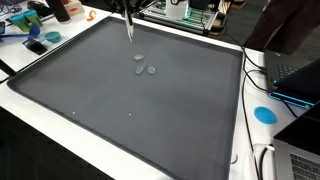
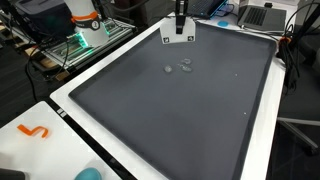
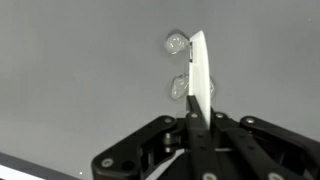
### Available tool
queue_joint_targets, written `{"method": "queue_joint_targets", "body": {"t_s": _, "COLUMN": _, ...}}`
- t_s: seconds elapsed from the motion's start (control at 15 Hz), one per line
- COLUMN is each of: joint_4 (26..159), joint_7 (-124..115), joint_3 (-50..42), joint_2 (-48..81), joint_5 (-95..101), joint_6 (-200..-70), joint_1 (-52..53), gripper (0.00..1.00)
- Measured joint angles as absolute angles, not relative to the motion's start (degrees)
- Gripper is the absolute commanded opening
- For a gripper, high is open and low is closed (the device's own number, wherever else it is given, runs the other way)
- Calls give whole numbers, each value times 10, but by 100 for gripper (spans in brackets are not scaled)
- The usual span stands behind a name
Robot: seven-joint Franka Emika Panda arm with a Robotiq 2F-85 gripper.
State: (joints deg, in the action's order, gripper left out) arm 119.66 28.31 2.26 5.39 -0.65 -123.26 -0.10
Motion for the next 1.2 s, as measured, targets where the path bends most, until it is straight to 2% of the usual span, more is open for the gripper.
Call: {"method": "queue_joint_targets", "body": {"t_s": 1.2, "joint_4": 1040, "joint_7": 327, "joint_3": 80, "joint_2": 98, "joint_5": 100, "joint_6": -1086, "joint_1": 64, "gripper": 1}}
